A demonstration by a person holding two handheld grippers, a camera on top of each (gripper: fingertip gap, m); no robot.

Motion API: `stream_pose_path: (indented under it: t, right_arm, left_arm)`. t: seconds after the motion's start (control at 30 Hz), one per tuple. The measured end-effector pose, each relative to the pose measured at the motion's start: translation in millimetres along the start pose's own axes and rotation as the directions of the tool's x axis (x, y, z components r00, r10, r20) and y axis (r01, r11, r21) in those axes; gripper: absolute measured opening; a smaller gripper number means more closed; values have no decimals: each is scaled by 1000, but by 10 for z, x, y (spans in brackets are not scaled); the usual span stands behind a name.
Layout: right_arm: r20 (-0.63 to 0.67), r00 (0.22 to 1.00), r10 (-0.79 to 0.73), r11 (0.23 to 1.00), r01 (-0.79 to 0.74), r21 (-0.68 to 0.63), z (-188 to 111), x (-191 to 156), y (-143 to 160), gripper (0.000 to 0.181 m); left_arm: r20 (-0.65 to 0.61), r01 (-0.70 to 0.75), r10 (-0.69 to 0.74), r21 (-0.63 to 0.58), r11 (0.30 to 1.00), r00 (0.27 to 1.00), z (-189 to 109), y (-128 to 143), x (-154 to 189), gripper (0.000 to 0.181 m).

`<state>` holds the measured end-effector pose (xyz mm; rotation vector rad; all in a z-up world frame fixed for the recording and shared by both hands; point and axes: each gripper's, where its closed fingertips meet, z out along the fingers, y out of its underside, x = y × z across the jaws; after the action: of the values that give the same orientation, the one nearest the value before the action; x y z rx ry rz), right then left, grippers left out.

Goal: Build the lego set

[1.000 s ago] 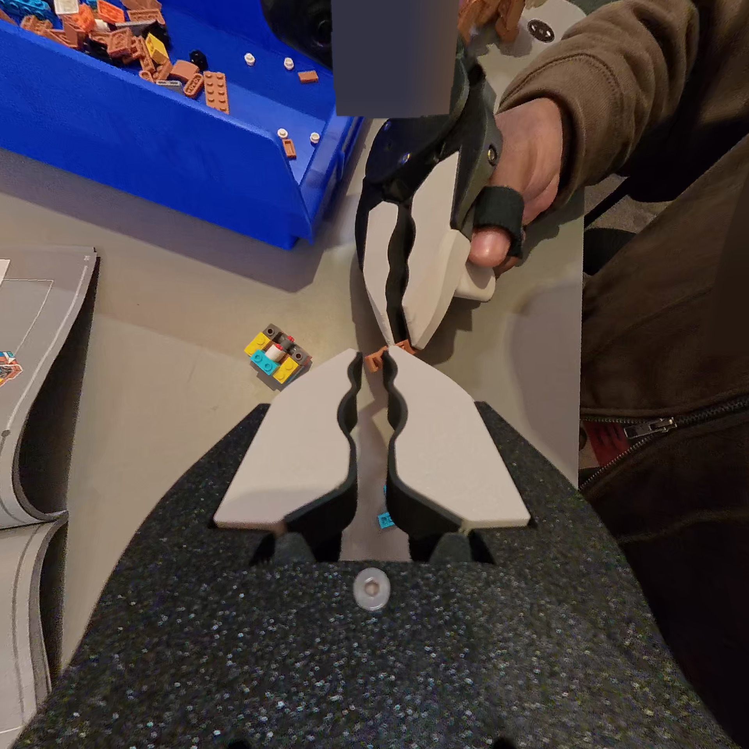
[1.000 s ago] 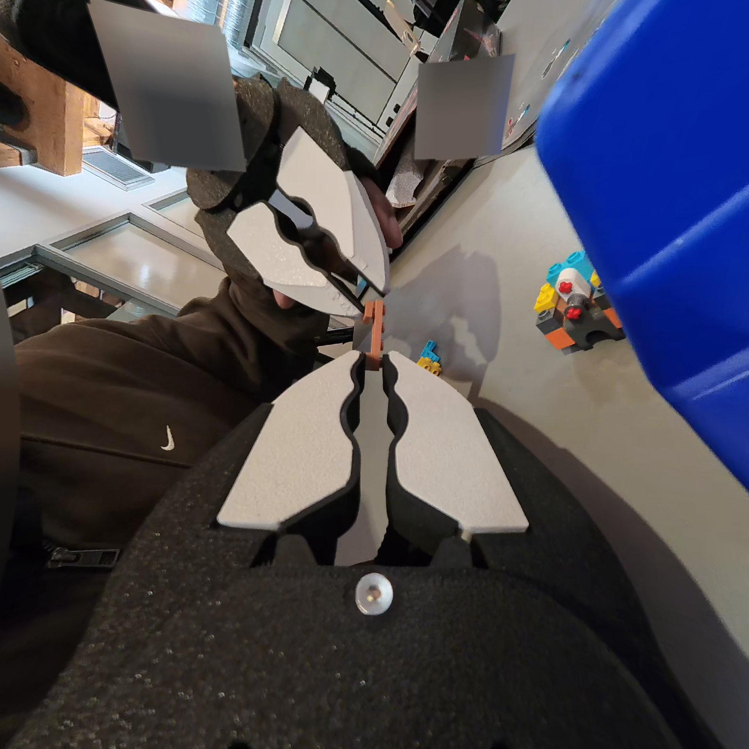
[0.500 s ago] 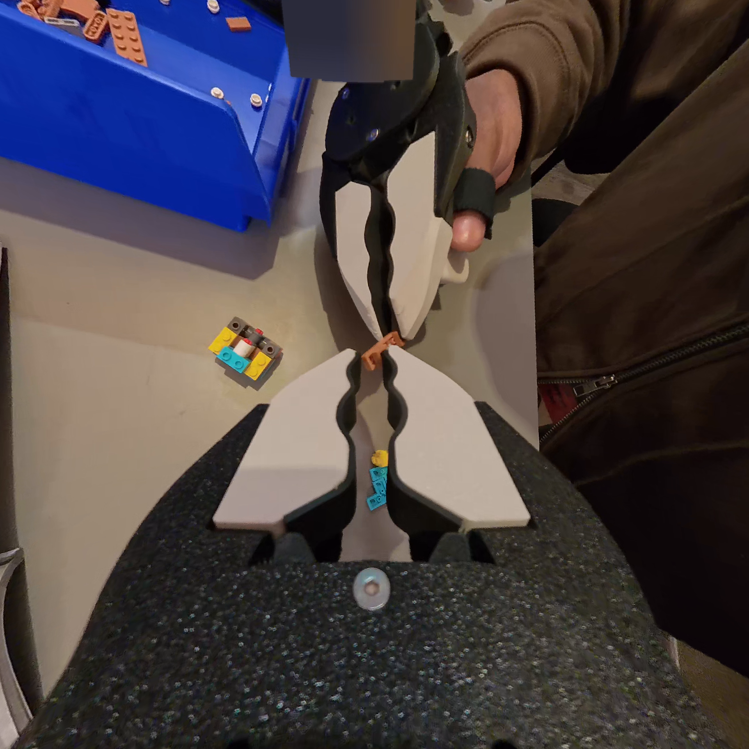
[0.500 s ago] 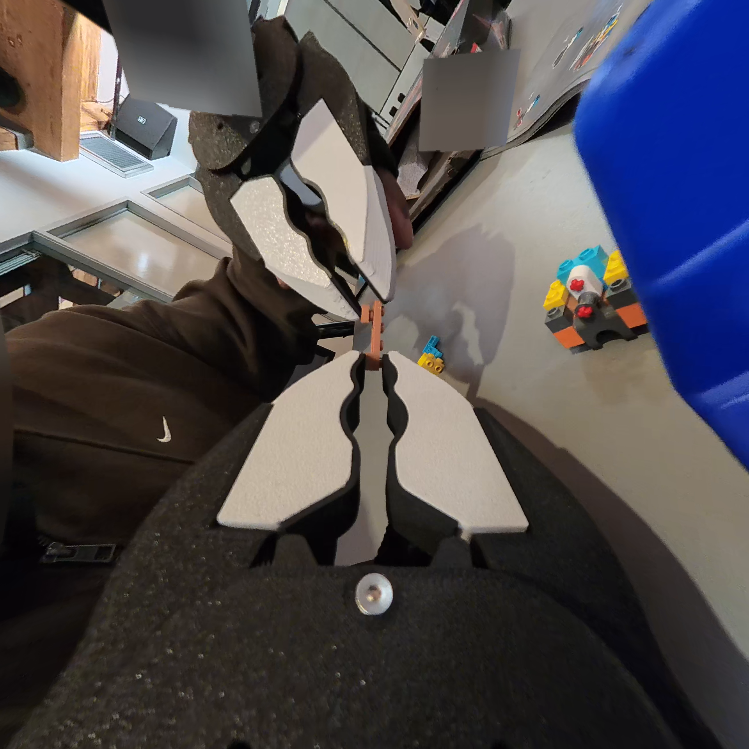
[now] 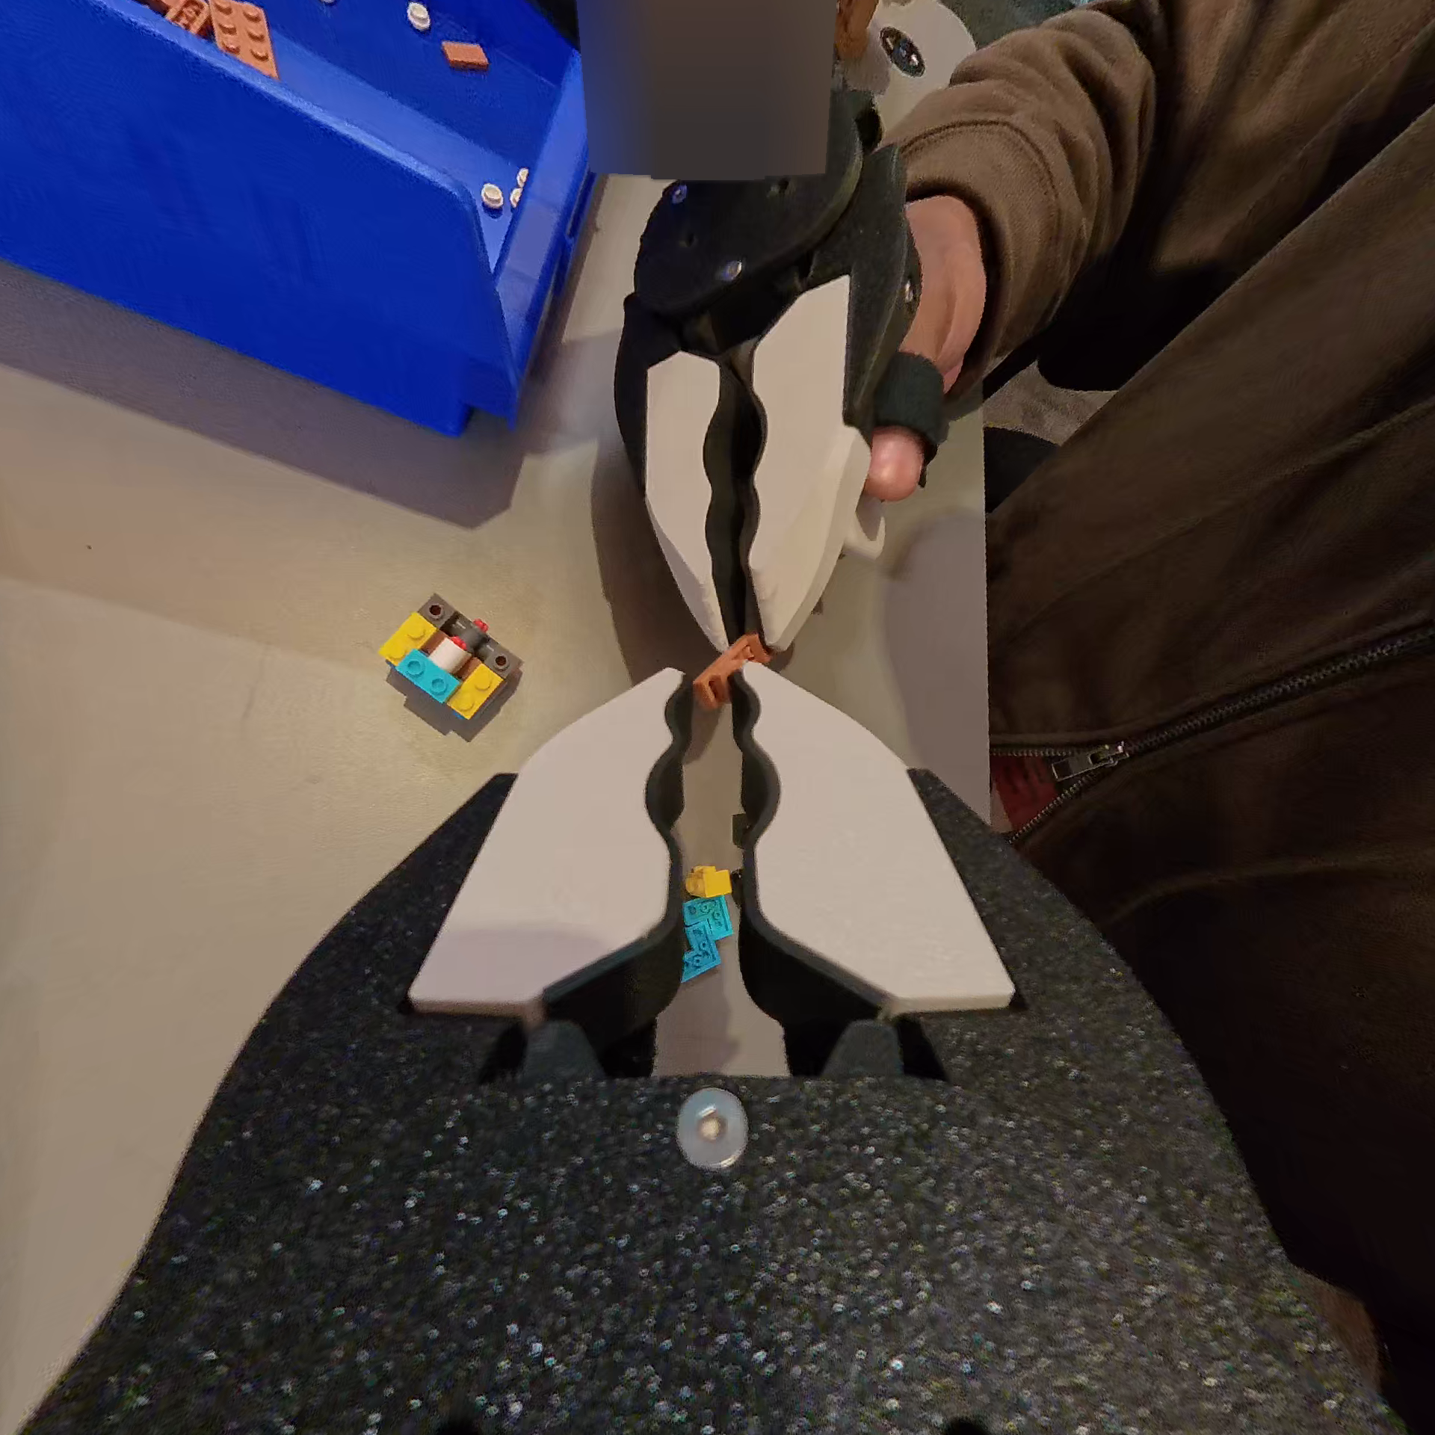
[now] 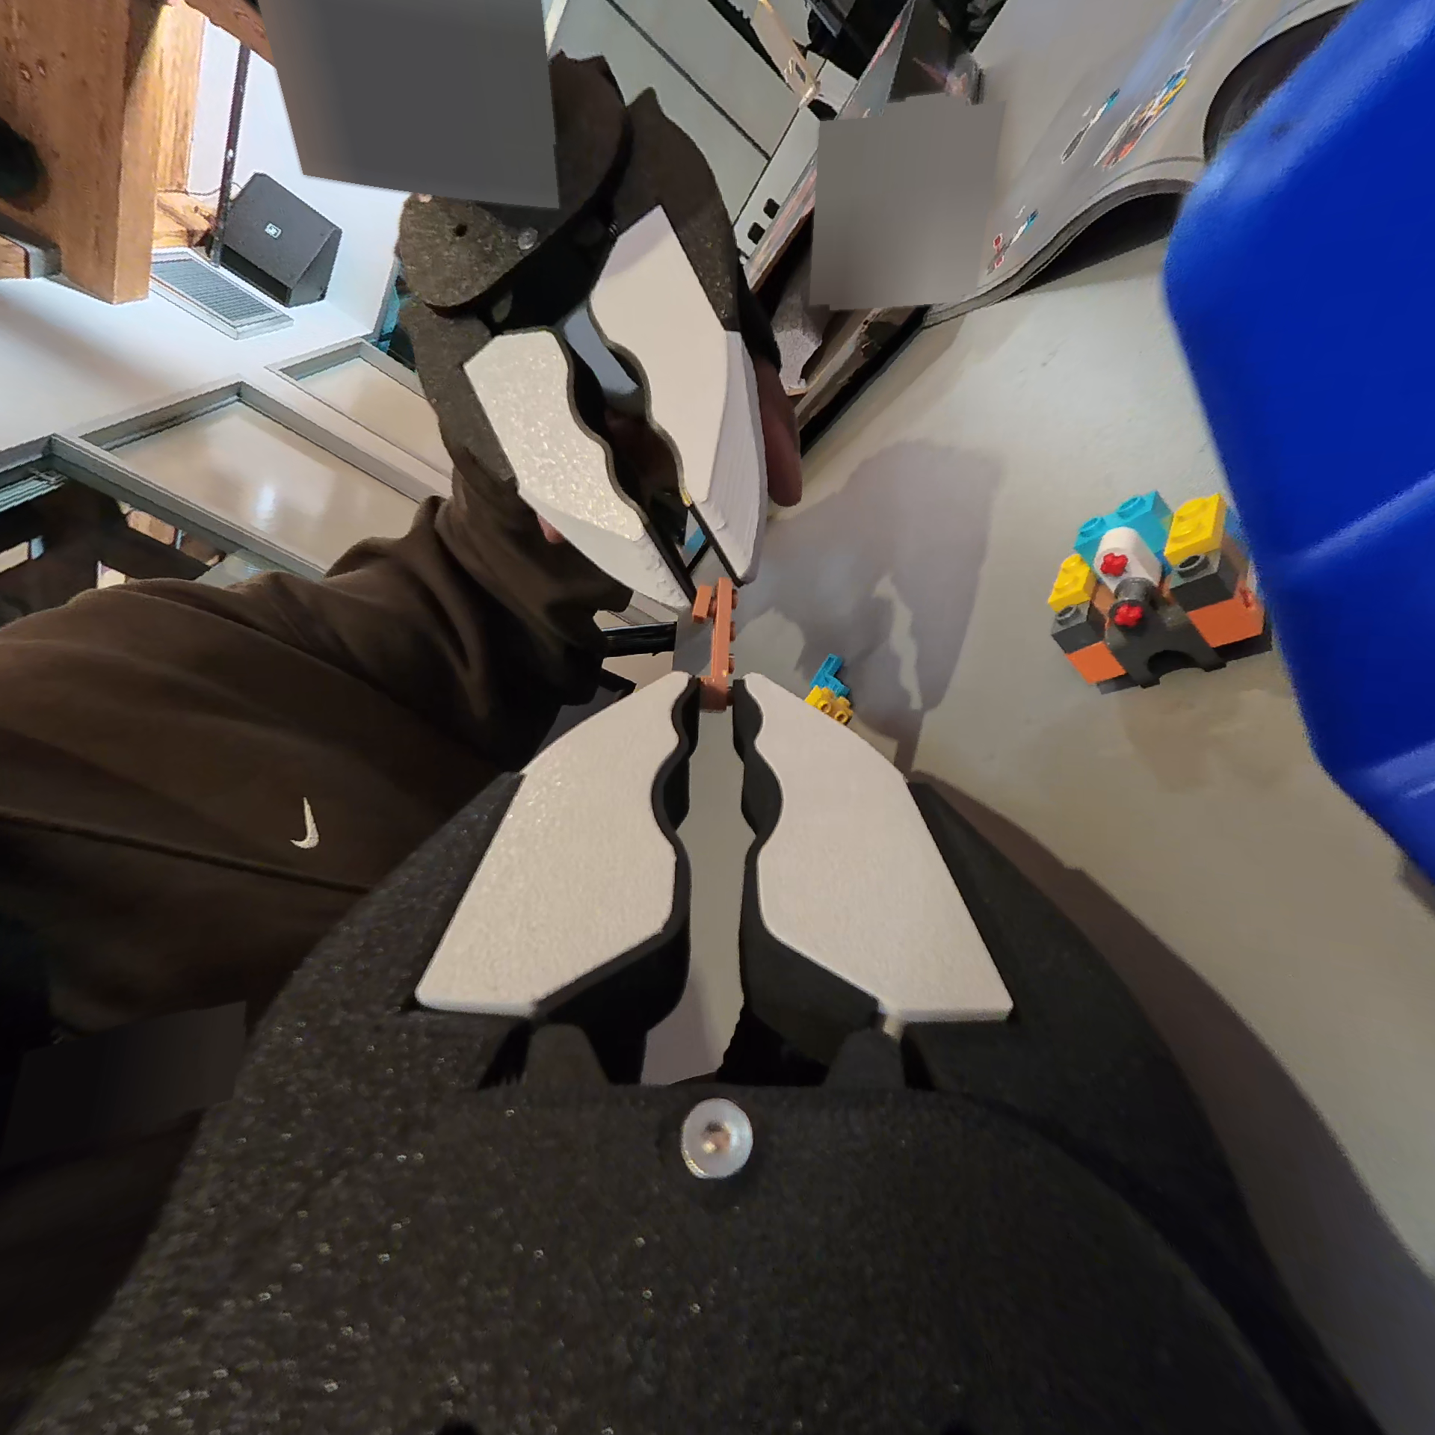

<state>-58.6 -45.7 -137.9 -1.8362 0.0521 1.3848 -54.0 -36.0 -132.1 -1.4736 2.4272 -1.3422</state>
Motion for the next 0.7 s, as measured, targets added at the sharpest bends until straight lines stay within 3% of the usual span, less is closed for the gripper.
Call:
stream_pose_path:
  t: [0.27, 0.7]
  right_arm:
    - [-10, 1000, 1, 1000, -1, 7, -5, 13, -7, 8]
    - [-24, 1000, 9, 1000, -9, 25, -16, 35, -26, 8]
  left_arm:
    - [32, 8, -9, 21, 1000, 999, -1, -2, -17, 9]
    - [216, -75, 76, -15, 997, 973, -10, -21, -59, 8]
